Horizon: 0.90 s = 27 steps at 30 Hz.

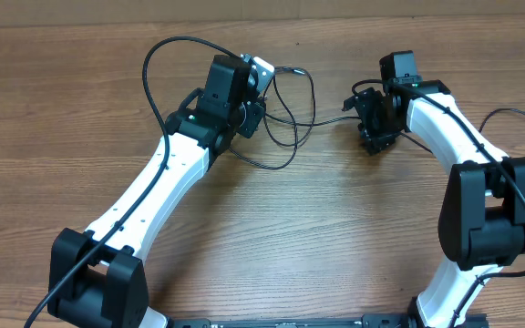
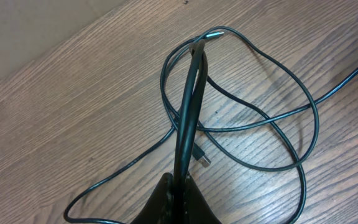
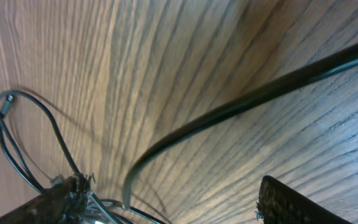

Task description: Untangle cables

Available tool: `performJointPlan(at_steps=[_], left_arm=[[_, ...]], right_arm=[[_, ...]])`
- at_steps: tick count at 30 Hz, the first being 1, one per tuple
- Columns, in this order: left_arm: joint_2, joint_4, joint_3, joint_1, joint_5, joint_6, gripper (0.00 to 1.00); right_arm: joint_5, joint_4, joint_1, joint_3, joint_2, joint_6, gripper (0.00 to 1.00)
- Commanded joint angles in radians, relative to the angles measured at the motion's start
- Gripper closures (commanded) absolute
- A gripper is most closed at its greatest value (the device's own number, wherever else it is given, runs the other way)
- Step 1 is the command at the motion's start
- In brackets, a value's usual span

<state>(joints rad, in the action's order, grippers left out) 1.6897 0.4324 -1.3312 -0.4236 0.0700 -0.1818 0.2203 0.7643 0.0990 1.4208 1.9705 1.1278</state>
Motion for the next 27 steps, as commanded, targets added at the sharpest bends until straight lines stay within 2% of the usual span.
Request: performJointPlan(at_steps=[1, 5, 7, 11, 14, 15, 18, 19, 24, 27], left_arm=[[0.004, 0.002, -0.007, -0.003, -0.021, 0.014, 0.96], [0.004, 0.002, -0.007, -0.003, -0.053, 0.014, 0.96], [0.004, 0.002, -0.007, -0.003, -0.072, 0.014, 0.96], [0.004, 0.008, -0.007, -0.003, -0.076, 0.015, 0.96], [0.004, 0.015, -0.007, -0.003, -0.076, 0.015, 0.96], [0.004, 0.021, -0.007, -0.003, -0.075, 0.015, 0.96], [0.004, 0.05, -0.007, 0.003, -0.06, 0.015, 0.96], [0.004, 0.066, -0.007, 0.01, -0.047, 0.017, 0.96], [0.004, 0.109, -0.007, 0.076, 0.105, 0.146, 0.96], [0.0, 0.126, -0.007, 0.157, 0.185, 0.253, 0.96]], right_arm=[[-0.06, -0.025, 0.003, 0.0, 0.01, 0.098, 0.28], [-0.091, -0.05, 0.013, 0.0, 0.037, 0.099, 0.44], [-0.097, -0.05, 0.016, 0.0, 0.05, 0.099, 0.58], [-0.155, -0.049, 0.018, 0.0, 0.053, 0.099, 0.68], [-0.178, -0.049, 0.017, 0.0, 0.053, 0.087, 0.93], [-0.182, -0.055, 0.014, 0.0, 0.053, 0.063, 0.96], [-0.218, -0.057, -0.003, 0.012, 0.045, -0.117, 0.96], [-0.277, -0.011, -0.017, 0.029, 0.033, -0.174, 0.96], [-0.646, 0.245, -0.135, 0.127, -0.069, -0.204, 0.96], [-0.788, 0.294, -0.316, 0.182, -0.16, -0.314, 0.96]])
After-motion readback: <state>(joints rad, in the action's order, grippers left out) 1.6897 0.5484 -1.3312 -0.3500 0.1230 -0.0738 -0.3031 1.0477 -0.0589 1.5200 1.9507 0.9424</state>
